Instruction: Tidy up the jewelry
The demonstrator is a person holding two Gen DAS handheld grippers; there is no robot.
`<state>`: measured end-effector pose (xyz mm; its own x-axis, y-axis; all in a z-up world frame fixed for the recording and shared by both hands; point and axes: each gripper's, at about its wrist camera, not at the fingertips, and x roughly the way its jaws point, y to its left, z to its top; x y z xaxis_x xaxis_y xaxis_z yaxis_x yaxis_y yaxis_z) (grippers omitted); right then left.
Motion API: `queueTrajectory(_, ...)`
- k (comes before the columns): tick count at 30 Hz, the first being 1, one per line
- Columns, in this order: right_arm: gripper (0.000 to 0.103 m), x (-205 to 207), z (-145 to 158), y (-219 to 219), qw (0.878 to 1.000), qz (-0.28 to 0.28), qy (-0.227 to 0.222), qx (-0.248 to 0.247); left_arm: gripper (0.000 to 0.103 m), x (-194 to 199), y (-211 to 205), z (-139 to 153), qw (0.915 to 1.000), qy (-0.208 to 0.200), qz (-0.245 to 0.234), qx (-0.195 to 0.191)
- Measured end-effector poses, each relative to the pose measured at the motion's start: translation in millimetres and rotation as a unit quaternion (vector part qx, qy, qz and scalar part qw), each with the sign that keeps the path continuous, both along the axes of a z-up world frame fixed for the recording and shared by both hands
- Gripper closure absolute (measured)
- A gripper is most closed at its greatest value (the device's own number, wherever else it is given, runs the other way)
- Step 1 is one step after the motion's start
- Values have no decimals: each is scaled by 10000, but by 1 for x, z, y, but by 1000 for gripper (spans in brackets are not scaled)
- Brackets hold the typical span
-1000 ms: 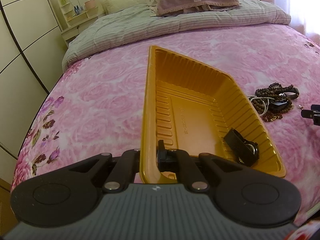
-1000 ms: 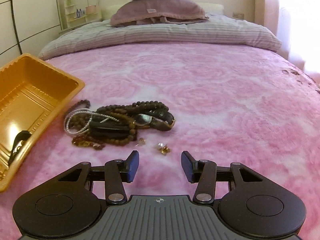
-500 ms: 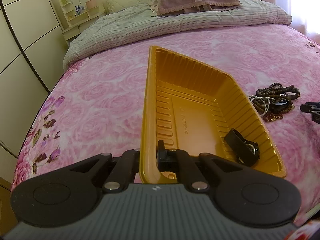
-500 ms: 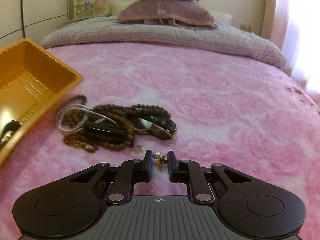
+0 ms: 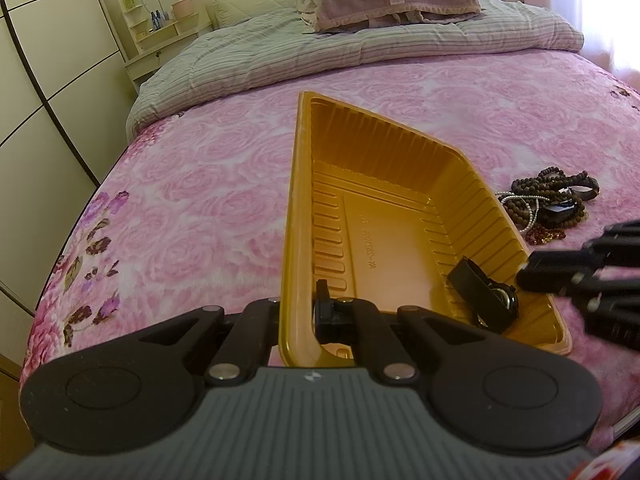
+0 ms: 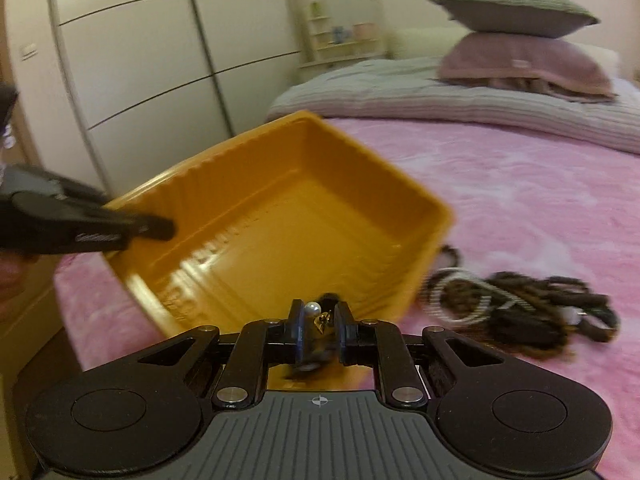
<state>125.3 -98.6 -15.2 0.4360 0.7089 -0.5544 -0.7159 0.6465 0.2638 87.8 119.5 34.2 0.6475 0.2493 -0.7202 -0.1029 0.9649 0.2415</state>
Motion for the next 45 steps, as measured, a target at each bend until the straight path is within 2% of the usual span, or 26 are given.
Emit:
queueTrajectory(2,85,-2,-2,4,9997,216,59,61,100,0,0,0,10000,-1,9,-9)
queueTrajectory(4,64,1,-3,2,9998,149,114,38,100,0,0,1,10000,-5,5,-12)
queueTrajectory(5,50,2,-4,-4,9999,-28,82,52,100,0,0,0,10000,-11,9,-16)
queueTrajectory(9,48,12,-7,-45,9947,-1024,-42,17,100,0,0,0,10000,-12,18,-29)
queueTrajectory(13,48,35,-29,-80,9775,-1950,-145,-792,100,0,0,-1,10000,-19,28,-36)
queueTrajectory(16,51,52,-45,-96,9716,-2139,-32,-1007,100,0,1,-2,10000,-18,42,-46)
queueTrajectory(18,65,60,-51,-101,9719,-2109,-2,-1048,100,1,1,-2,10000,-9,55,-38)
queueTrajectory(21,73,71,-58,-100,9736,-1991,11,-1115,100,1,1,-2,10000,-3,62,-22)
queueTrajectory(26,78,75,-65,-98,9744,-1881,-127,-1227,100,1,0,-2,10000,2,55,-7)
queueTrajectory(28,84,77,-66,-96,9751,-1815,-179,-1258,100,1,-1,-2,10000,-1,56,-10)
queueTrajectory(29,90,77,-66,-95,9755,-1777,-210,-1282,100,1,0,-2,10000,1,52,-6)
queueTrajectory(37,90,60,-51,-92,9758,-1651,-492,-1348,100,2,-1,-2,10000,-2,53,-12)
queueTrajectory(41,90,41,-24,-86,9850,-1391,-483,-902,100,1,0,-2,10000,-2,49,-6)
queueTrajectory(45,90,22,0,-65,9945,-876,-434,-370,100,1,-1,-2,10000,3,48,-10)
